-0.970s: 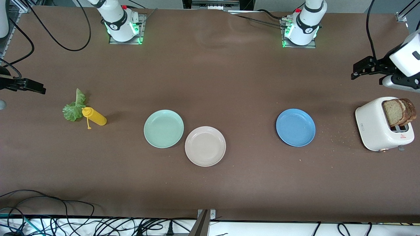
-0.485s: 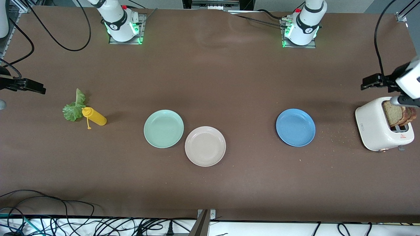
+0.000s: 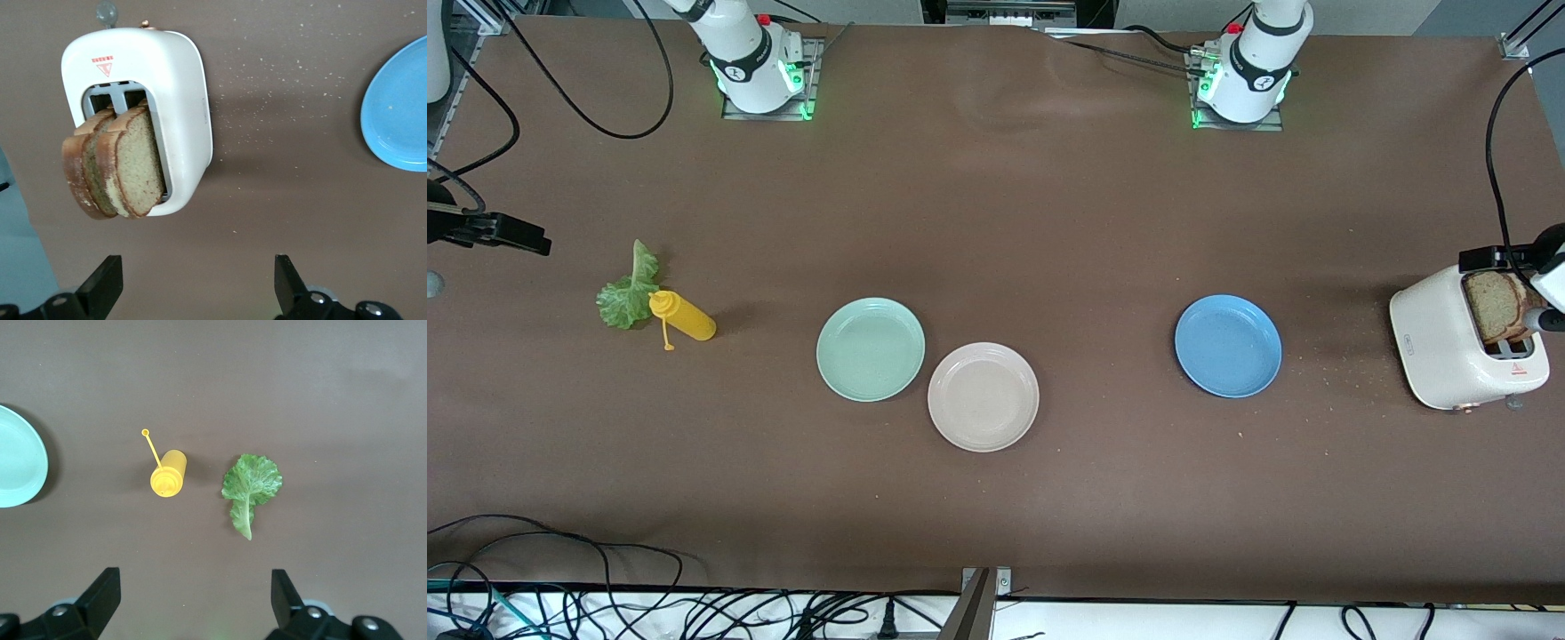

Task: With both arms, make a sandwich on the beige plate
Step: 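Lower the left gripper onto a bread slice in the white toaster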

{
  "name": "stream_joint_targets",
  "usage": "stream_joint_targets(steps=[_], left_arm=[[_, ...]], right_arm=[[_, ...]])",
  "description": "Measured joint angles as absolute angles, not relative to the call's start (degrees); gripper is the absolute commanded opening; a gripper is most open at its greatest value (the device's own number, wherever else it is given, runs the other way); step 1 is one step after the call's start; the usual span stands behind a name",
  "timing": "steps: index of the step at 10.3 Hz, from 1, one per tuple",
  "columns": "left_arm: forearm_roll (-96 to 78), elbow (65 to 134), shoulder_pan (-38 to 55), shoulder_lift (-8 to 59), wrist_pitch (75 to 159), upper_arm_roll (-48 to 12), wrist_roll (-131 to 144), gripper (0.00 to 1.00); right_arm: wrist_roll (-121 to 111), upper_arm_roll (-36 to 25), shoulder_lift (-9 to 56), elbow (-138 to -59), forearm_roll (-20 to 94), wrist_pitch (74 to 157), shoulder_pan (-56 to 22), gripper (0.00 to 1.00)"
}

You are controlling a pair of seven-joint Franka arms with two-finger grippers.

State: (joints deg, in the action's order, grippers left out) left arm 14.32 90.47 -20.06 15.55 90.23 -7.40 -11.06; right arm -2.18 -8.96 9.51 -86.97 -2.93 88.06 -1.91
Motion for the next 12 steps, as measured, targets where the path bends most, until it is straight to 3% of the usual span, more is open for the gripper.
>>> stream_joint_targets(steps=[5, 12], left_arm=[[14.33, 90.36, -25.67, 19.58, 96.21, -7.40, -15.22, 1.00], [14.32, 90.32, -26.71, 24.34, 101.91, -7.51, -15.25, 1.00]], right_arm=[[-2.18, -8.96, 9.51, -86.97, -2.93, 88.09, -1.91, 1.00], [-2.18, -8.96, 9.51, -86.97, -2.69, 88.09, -1.90, 1.00]])
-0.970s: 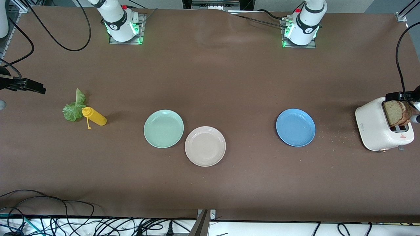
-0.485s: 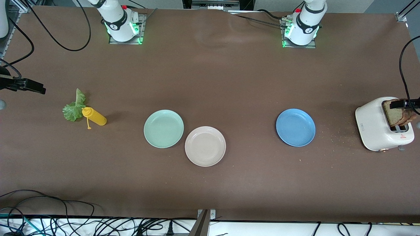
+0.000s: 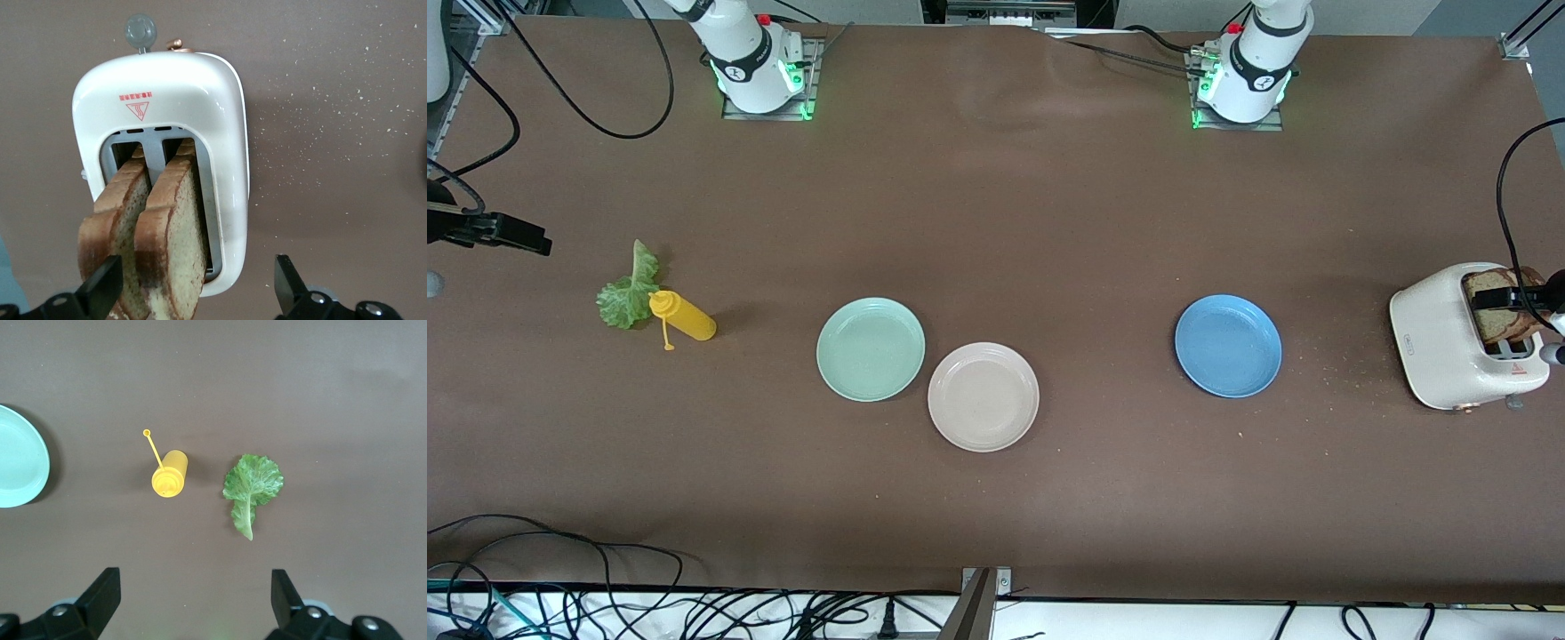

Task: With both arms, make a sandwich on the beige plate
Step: 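Lower the left gripper onto a bread slice in the white toaster, then grasp the bread slice and lift it out with the left gripper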

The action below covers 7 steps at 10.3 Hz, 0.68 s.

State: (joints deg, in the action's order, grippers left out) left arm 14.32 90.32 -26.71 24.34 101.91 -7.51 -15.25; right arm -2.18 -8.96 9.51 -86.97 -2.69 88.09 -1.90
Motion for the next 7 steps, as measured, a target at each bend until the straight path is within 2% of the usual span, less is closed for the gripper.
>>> stream_joint_targets(steps=[1, 2, 6, 7], left_arm=[[14.26, 90.32, -26.88, 24.70, 102.13, -7.50, -15.23, 0.95], [14.24, 90.32, -26.98, 24.91, 102.19, -7.50, -15.18, 0.83], [13.64, 90.32, -26.99, 25.14, 102.25, -7.51, -14.34, 0.10], [13.62, 90.32, -26.99, 25.20, 102.25, -7.51, -14.18, 0.00]], right_arm=[[-2.18, -8.96, 9.51, -86.97, -2.69, 88.09, -1.90, 1.00], [-2.18, -8.96, 9.51, -86.97, -2.69, 88.09, -1.90, 1.00], [-2.18, -8.96, 9.51, -86.97, -2.69, 88.09, -1.90, 1.00], [-2.18, -8.96, 9.51, -86.97, -2.69, 88.09, -1.90, 1.00]])
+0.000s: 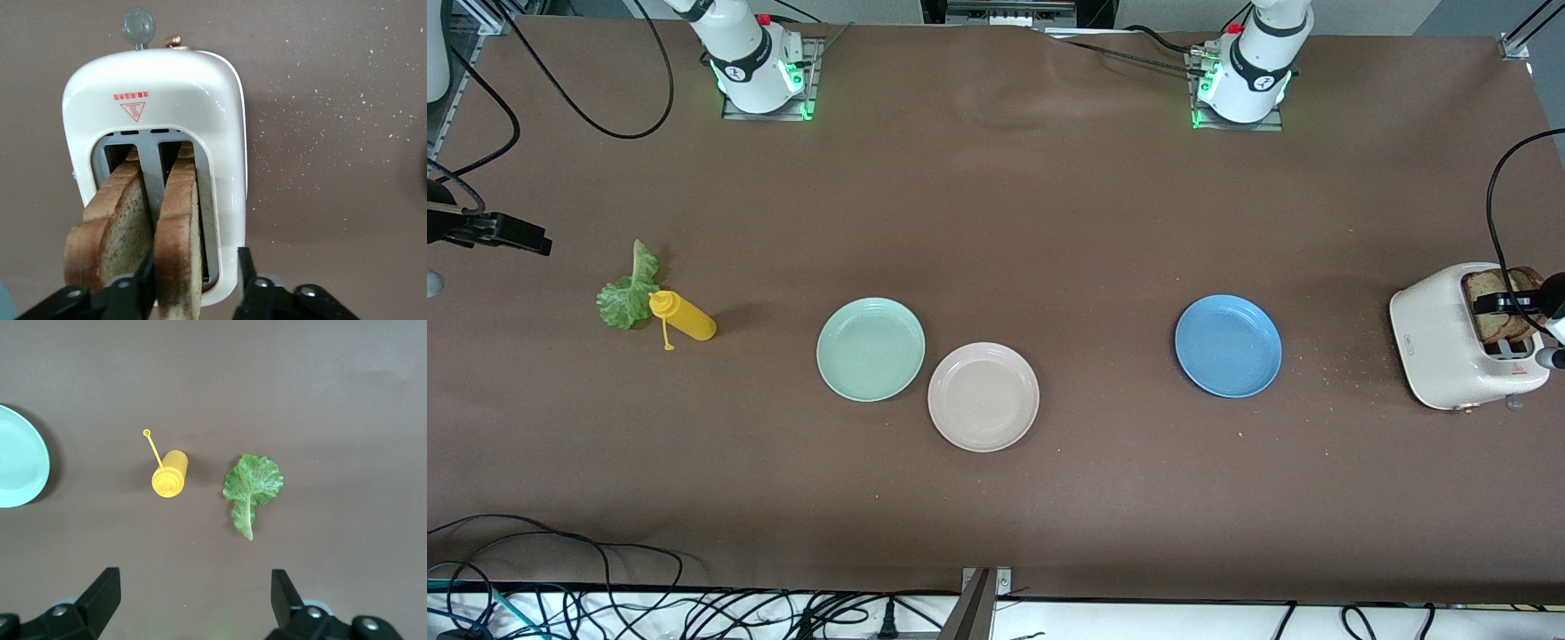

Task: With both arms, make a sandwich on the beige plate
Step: 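Grasp the bread slice and lift it out with the left gripper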

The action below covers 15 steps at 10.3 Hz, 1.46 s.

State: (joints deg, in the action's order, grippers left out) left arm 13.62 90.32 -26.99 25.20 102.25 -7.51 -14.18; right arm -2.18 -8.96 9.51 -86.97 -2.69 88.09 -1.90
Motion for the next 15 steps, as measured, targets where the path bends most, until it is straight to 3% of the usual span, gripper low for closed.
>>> stream_joint_targets(steps=[8, 13, 15], left_arm=[[13.62, 88.90, -27.13, 25.16, 101.60, -7.60, -14.17, 0.00], [10.07, 72.95, -20.11, 24.39, 82.25, -9.06, -14.11, 0.00], [1.69, 70.55, -16.95, 24.34, 78.25, -9.02, -13.15, 0.00]], right_arm=[[-2.18, -8.97, 9.51, -86.97, -2.68, 88.09, -1.90, 1.00], [-2.18, -8.96, 9.51, -86.96, -2.64, 88.09, -1.89, 1.00], [-2.18, -8.96, 9.51, -86.97, -2.63, 88.09, -1.89, 1.00]])
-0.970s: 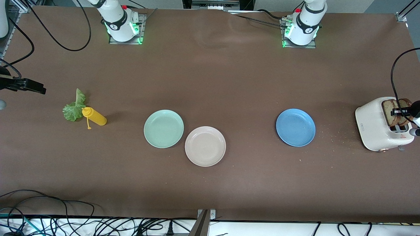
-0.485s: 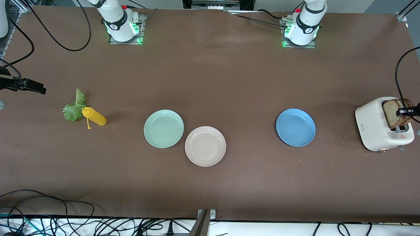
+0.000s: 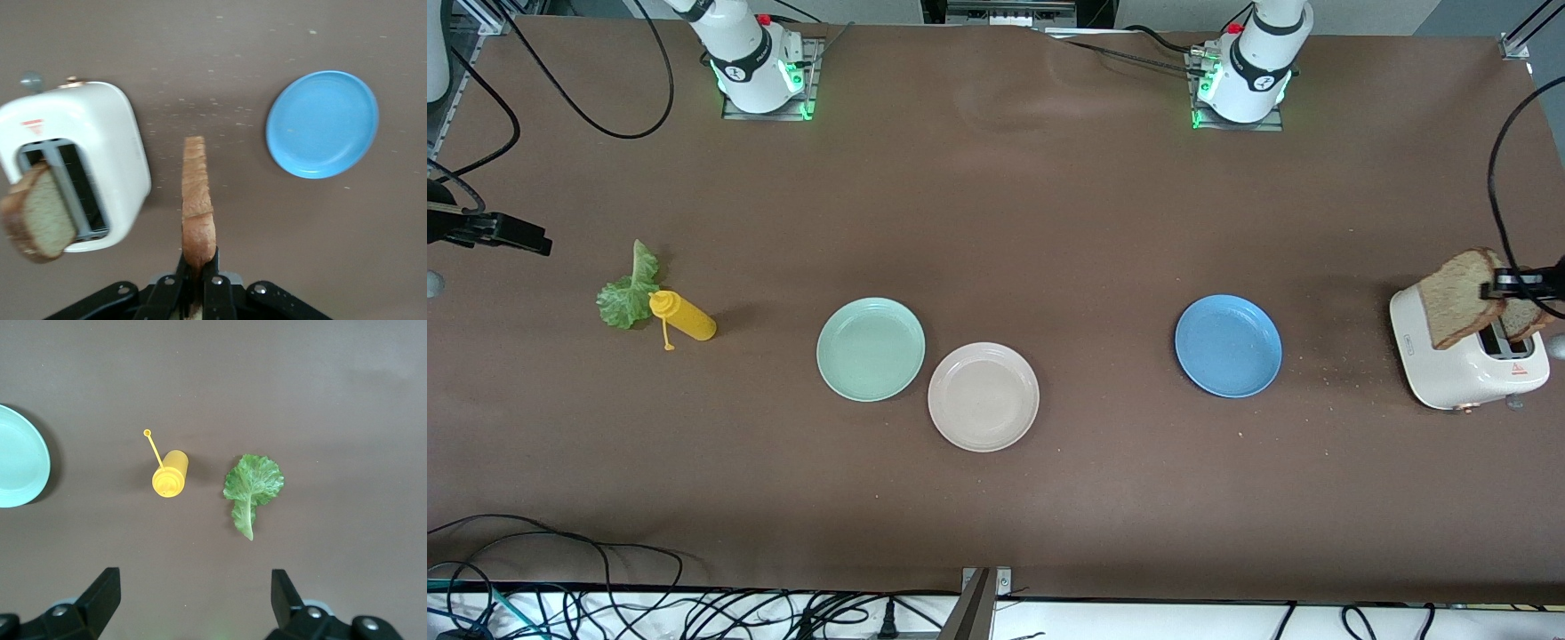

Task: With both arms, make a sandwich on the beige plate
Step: 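Grasp the bread slice and lift it out with the left gripper, then carry the bread slice onto the beige plate with the left gripper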

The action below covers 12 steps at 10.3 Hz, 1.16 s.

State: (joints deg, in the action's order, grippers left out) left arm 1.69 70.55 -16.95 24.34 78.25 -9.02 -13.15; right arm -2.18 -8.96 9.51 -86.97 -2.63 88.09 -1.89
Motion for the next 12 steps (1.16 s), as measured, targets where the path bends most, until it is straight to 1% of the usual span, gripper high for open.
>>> stream_joint_targets(steps=[2, 4, 8, 10, 12], left_arm=[[-9.37, 70.59, -13.22, 24.87, 77.63, -9.07, -5.10, 0.00], [-21.58, 70.68, -6.63, 27.25, 78.09, -9.12, 3.62, 0.00], [-42.57, 70.74, -1.65, 36.37, 86.87, -9.06, 4.73, 0.00], [-50.94, 70.72, 1.06, 39.63, 91.32, -9.06, 4.72, 0.00], [-56.92, 70.80, 4.27, 42.56, 97.89, -9.05, 4.74, 0.00]], right_arm=[[-2.18, -8.96, 9.51, -86.96, -2.60, 88.09, -1.89, 1.00], [-2.18, -8.95, 9.51, -86.95, -2.60, 88.09, -1.90, 1.00], [-2.18, -8.95, 9.53, -86.92, -2.59, 88.08, -1.89, 1.00], [-2.18, -8.95, 9.53, -86.90, -2.58, 88.08, -1.89, 1.00], [-2.18, -8.95, 9.53, -86.90, -2.58, 88.08, -1.89, 1.00]])
